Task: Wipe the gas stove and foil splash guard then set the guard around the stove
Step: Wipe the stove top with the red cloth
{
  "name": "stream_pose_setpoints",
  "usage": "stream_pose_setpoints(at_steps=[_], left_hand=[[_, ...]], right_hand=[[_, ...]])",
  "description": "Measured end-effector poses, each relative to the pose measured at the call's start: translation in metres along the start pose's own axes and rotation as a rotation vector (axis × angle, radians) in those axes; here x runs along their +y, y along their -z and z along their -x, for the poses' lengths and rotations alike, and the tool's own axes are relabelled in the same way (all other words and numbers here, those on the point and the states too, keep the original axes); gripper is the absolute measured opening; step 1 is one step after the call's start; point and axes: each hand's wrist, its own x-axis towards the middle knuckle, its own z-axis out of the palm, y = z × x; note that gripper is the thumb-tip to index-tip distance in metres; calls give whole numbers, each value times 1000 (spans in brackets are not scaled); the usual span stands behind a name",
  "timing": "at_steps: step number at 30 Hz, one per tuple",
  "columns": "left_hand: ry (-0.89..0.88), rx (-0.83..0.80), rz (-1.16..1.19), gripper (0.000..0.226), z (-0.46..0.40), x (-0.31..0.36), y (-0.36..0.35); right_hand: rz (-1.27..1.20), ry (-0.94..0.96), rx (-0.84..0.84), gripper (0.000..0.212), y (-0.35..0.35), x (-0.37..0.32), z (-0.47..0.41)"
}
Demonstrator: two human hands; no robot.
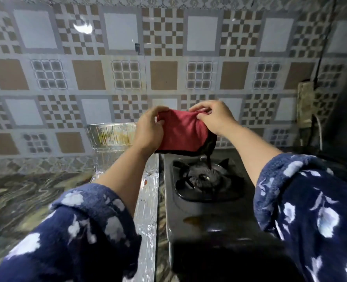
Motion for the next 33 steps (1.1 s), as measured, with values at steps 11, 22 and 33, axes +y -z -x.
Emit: stream_pose_setpoints(at_steps=[11,22,33], left_hand=[[336,-309,-80,39,156,6,-23],[267,-487,-258,47,192,-43,-16],[182,-529,-318,48,199,-52,-13]], right_hand=[[16,-280,-300,34,-6,75,132],[306,330,-504,37,-69,91,181],[566,124,-472,57,-82,84,207]])
